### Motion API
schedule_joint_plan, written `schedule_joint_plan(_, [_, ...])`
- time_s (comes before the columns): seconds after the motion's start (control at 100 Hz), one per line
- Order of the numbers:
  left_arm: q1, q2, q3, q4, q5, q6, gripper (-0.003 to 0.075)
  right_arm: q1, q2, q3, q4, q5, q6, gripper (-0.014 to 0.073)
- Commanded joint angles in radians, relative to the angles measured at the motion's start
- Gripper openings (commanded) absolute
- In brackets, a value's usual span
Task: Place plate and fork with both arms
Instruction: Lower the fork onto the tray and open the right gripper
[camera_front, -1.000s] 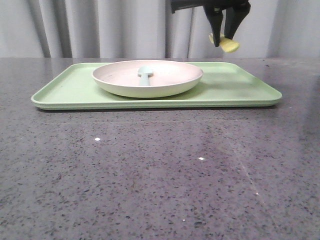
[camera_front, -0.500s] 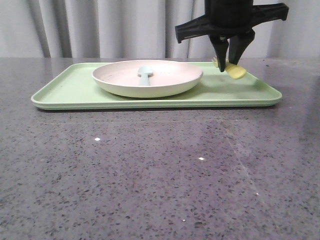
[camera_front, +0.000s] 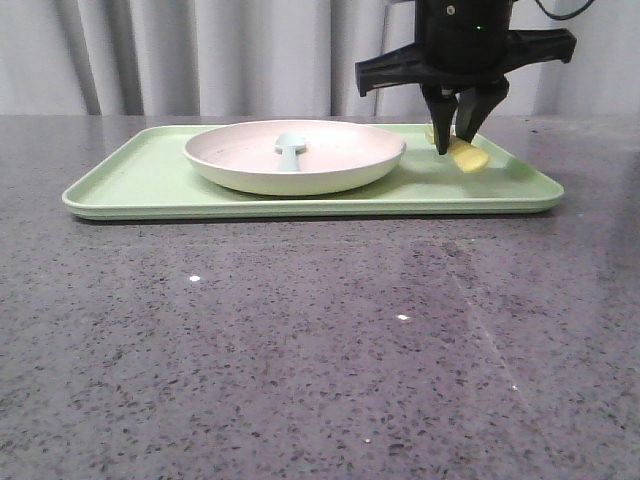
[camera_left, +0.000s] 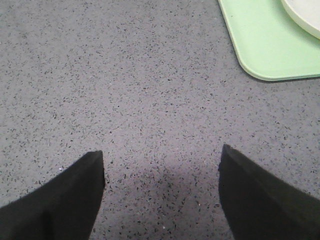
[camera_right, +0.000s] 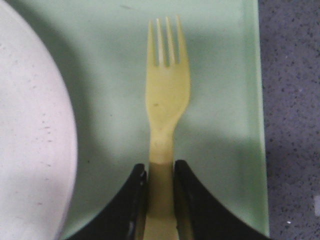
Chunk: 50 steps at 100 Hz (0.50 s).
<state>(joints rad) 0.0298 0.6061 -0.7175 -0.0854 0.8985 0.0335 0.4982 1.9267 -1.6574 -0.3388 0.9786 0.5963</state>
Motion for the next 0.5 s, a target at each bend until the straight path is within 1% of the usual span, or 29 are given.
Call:
schedule_joint_plan(0.0, [0.001,0.000,-0.026,-0.007,-0.064,-0.007,0.0472,-0.006,-0.071,-0.002,-0.022,-0.050,-0.009,-0.0048])
schedule_joint_plan(0.49, [0.001,0.000,-0.026,-0.007,-0.064,-0.007,0.0472,-0.006,-0.071,0.034,-0.017,-0.088,-0.009,-0.0048])
